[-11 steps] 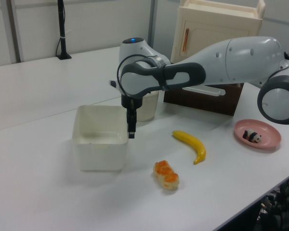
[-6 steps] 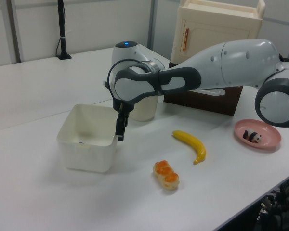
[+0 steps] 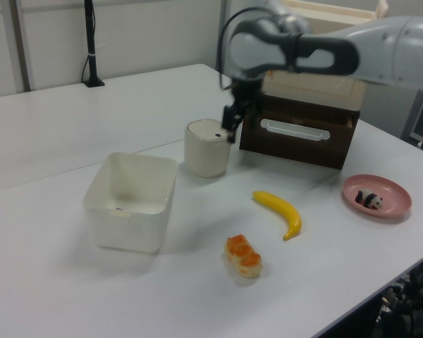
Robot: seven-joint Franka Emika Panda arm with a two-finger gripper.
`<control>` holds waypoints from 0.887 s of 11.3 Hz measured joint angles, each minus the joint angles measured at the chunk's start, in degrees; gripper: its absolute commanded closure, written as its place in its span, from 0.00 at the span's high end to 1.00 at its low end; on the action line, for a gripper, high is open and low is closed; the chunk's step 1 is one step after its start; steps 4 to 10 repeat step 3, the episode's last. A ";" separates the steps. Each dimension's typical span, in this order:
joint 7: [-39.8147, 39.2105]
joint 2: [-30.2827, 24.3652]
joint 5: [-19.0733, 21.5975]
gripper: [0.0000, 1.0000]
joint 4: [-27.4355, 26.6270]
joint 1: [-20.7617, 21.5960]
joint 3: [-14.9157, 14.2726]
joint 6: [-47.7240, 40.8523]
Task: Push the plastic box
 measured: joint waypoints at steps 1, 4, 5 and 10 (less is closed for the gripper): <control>6.13 -1.35 0.00 1.00 -0.13 -2.55 -0.02 -0.33; 13.89 -2.86 -0.02 1.00 -0.22 -4.86 -0.45 -0.58; 13.89 -2.86 -0.02 1.00 -0.22 -4.86 -0.45 -0.58; 13.89 -2.86 -0.02 1.00 -0.22 -4.86 -0.45 -0.58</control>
